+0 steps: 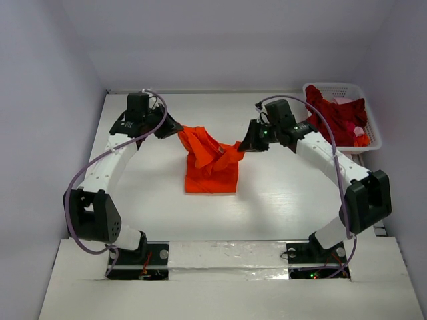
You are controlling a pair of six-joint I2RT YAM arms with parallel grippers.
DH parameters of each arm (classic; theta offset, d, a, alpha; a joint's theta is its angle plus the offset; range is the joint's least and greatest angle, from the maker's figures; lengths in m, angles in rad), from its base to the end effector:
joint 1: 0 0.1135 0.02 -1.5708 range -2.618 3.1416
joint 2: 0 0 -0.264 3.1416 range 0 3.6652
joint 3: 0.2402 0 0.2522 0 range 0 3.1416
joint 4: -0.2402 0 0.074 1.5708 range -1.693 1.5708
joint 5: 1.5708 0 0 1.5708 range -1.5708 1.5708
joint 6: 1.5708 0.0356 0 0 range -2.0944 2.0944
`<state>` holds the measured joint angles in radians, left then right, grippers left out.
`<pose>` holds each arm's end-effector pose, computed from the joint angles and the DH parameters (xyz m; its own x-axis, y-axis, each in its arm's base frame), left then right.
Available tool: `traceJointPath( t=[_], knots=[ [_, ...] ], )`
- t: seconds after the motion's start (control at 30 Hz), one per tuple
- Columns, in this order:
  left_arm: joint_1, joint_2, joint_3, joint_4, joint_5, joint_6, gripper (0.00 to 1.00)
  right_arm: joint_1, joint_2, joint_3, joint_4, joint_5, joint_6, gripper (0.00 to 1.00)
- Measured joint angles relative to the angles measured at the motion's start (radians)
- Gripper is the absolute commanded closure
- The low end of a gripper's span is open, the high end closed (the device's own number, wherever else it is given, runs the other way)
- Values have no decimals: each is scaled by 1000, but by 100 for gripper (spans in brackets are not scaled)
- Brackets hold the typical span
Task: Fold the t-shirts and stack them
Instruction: Fold the long partially folded tshirt into a neat square
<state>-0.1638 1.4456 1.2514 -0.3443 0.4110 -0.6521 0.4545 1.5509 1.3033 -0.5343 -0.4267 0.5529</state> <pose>0.3238 -0.0679 0.3323 -0.6982 -0.4485 -0.5580 0.0807 0.7252 -0.6838 0.3012 0.1636 0.3006 -0.8872 0.0986 -0.4507 -0.2322 0.7488 0.6208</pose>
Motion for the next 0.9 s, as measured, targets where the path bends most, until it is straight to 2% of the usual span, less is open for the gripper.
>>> traceJointPath(
  t=[0.9],
  knots=[
    [0,-179,-262,-32,4,-12,95,61,-92,-181,-6,31,8,100]
  ],
)
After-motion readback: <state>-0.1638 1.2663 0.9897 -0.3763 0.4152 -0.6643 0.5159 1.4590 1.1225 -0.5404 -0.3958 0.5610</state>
